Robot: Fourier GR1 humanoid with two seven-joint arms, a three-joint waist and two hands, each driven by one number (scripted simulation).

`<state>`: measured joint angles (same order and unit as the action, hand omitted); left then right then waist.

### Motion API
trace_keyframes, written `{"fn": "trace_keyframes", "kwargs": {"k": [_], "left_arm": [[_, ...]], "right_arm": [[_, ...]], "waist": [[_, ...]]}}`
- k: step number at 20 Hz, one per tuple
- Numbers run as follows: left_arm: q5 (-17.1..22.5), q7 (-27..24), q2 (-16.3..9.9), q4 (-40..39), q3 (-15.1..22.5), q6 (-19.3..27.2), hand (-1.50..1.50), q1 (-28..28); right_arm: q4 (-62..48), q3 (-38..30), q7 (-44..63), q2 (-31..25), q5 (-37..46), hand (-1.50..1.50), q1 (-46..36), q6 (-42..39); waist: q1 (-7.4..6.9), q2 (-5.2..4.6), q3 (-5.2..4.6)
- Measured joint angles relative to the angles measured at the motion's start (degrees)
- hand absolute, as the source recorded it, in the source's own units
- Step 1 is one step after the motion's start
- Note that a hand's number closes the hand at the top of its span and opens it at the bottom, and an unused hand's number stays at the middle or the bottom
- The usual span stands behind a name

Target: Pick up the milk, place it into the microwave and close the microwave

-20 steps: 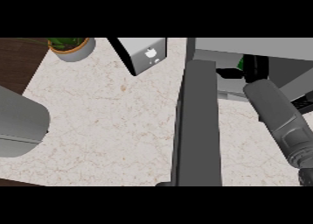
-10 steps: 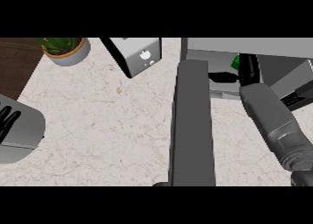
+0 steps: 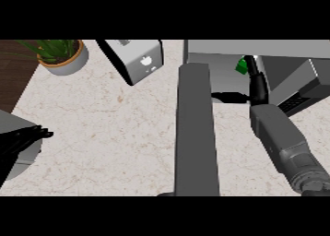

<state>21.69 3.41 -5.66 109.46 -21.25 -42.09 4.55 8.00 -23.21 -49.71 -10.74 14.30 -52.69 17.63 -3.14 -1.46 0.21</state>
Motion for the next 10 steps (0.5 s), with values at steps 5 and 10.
{"fn": "trace_keyframes", "kwargs": {"k": [5,10], "left_arm": [[-0.5,2.4,2.2,2.0,4.1,0.6,1.5,0.8],[-1.1,4.9,3.3,3.3,7.5,1.6,1.5,1.2]], "right_arm": [[0.2,-1.3,-2.3,0.8,-2.4,-1.5,3.2,-8.6],[2.3,-1.2,-3.8,2.8,-4.1,-1.5,7.5,-14.2]], "waist": [[1.11,0.61,-0.06],[2.29,1.17,-0.13]]}}
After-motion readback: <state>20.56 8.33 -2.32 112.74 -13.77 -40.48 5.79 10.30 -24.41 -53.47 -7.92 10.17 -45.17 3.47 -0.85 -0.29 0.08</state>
